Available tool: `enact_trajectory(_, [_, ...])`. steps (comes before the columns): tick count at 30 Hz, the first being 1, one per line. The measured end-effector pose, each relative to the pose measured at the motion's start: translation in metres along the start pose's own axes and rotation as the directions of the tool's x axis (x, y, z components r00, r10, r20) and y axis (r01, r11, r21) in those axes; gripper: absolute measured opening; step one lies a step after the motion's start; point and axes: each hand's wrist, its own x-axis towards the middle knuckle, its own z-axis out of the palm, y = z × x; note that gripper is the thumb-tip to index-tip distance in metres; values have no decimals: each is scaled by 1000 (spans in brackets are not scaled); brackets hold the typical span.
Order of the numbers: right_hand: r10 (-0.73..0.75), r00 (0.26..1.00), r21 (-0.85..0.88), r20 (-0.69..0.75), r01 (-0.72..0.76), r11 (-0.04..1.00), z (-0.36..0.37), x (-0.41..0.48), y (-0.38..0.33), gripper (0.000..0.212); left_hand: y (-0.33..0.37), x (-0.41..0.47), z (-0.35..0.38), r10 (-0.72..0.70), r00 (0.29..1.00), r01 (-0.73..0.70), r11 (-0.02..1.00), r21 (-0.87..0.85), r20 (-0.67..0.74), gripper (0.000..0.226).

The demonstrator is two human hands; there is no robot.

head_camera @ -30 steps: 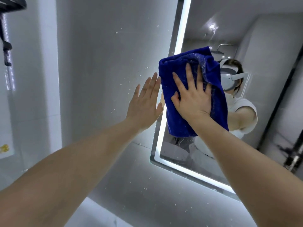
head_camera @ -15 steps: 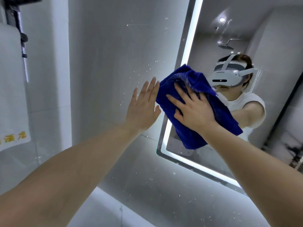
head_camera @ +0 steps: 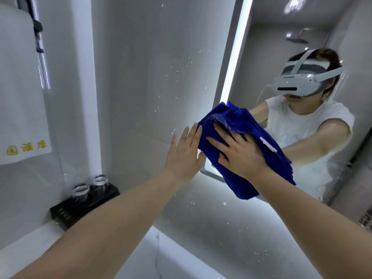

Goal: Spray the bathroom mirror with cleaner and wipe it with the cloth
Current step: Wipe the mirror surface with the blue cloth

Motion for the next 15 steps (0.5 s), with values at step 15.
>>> enact_trajectory(15, [-208,978,-151,9,207,967,23,-23,-25,52,-4,-48,56,-63,995,66,997,-28,75,71])
